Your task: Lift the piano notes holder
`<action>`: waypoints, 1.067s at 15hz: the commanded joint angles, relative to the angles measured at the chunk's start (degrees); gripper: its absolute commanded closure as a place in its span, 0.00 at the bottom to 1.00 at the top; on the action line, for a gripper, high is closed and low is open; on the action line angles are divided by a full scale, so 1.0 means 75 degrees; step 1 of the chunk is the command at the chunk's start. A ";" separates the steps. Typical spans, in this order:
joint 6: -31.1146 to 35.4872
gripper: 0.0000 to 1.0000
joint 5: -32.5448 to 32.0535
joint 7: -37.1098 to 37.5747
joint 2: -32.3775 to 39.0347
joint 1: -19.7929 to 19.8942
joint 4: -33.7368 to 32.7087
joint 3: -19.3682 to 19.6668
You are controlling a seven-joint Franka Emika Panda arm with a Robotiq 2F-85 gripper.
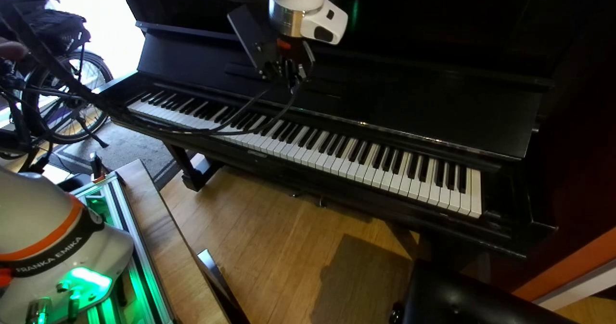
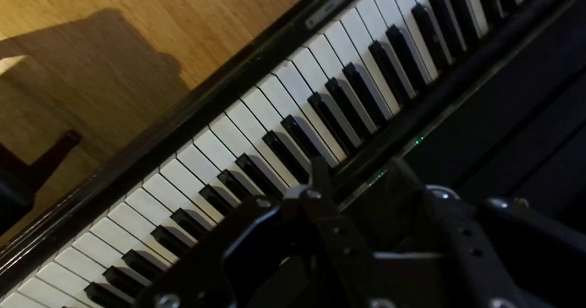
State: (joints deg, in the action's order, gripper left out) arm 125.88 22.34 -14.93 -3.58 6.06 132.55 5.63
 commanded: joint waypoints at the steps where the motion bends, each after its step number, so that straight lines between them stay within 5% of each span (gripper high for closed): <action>1: 0.0340 0.28 -0.1511 0.0252 -0.1534 -0.0181 0.1403 -0.0231; 5: 0.0508 0.01 -0.2185 0.0265 -0.2713 -0.0282 0.2362 -0.0351; 11: 0.0146 0.00 -0.2747 0.0667 -0.4065 -0.0149 0.3275 -0.0286; 16: 0.0018 0.00 -0.2750 0.0557 -0.3953 -0.0230 0.3143 -0.0152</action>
State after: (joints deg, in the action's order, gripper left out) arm 126.12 2.45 -11.36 -33.19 5.42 156.21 3.44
